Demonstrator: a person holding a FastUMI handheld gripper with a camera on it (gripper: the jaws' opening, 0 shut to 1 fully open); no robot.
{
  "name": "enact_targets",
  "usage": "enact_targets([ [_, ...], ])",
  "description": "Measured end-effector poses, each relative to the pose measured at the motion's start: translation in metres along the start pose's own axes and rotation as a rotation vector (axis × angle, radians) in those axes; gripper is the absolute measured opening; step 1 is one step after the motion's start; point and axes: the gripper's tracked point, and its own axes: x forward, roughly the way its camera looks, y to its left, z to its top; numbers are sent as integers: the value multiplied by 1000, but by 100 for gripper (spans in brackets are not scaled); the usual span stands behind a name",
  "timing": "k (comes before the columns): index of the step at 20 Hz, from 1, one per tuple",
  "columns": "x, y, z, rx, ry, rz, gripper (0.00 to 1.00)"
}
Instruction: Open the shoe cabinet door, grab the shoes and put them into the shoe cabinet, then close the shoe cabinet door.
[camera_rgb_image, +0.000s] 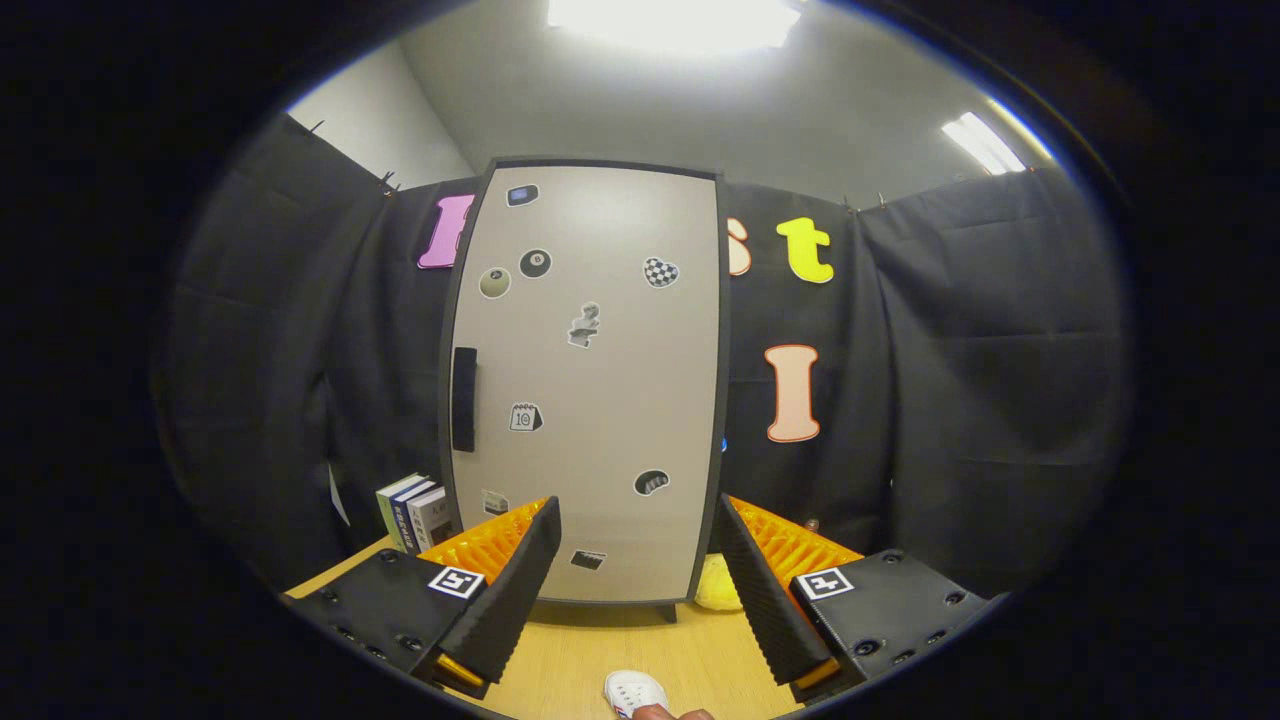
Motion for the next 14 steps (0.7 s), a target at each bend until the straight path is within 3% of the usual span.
enact_targets([
  [8,83,88,45,-49,-20,169,97],
  [14,143,145,57,-79,-34,236,97],
])
